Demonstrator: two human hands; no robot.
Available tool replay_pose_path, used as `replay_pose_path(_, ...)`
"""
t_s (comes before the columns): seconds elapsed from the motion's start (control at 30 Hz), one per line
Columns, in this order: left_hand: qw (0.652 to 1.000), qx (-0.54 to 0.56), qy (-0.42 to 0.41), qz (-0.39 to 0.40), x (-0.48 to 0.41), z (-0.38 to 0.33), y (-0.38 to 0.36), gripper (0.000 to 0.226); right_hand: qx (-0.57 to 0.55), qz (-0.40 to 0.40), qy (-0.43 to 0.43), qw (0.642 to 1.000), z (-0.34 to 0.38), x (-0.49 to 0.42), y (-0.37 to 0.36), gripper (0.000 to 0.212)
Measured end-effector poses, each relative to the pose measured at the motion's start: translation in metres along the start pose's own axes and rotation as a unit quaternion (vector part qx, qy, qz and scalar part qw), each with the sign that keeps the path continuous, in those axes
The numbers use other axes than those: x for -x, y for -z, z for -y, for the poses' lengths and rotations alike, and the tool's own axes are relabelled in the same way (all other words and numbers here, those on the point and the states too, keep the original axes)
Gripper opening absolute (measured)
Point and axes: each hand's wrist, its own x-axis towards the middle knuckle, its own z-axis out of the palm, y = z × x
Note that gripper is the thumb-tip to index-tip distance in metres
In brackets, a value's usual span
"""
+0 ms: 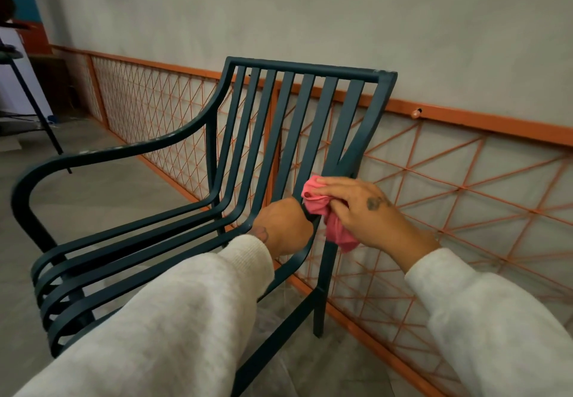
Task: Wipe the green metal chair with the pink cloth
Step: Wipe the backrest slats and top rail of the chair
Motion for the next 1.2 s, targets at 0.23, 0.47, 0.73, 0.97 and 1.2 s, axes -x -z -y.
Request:
replay_pose_path(0.23,1.000,0.024,-0.008,0.005,-0.001,0.003,0.000,0.025,-0.053,-0.045,-0.075,0.995,-0.011,-0.033,0.038,0.040)
replay_pose_path(0.47,0.999,0.010,-0.037,0.006,0.003,-0.001,0.002,0.013,-0.027,-0.023,-0.043,0.998,0.018,0.009,-0.014,0.041)
replay_pose_path(0.73,0.999,0.027,-0.018,0.008,0.006,-0.001,0.003,0.018,0.004,-0.063,-0.055,0.997,-0.021,-0.023,0.029,0.037)
replay_pose_path(0.97,1.000,0.018,-0.019,0.002,0.010,-0.003,0.004,0.021,-0.037,-0.120,-0.113,0.986,-0.011,-0.031,0.016,0.034)
replay_pose_path(1.2,1.000,-0.001,-0.023,-0.009,0.014,-0.007,0.005,0.017,-0.103,-0.097,-0.066,0.988,0.022,0.026,-0.037,0.043)
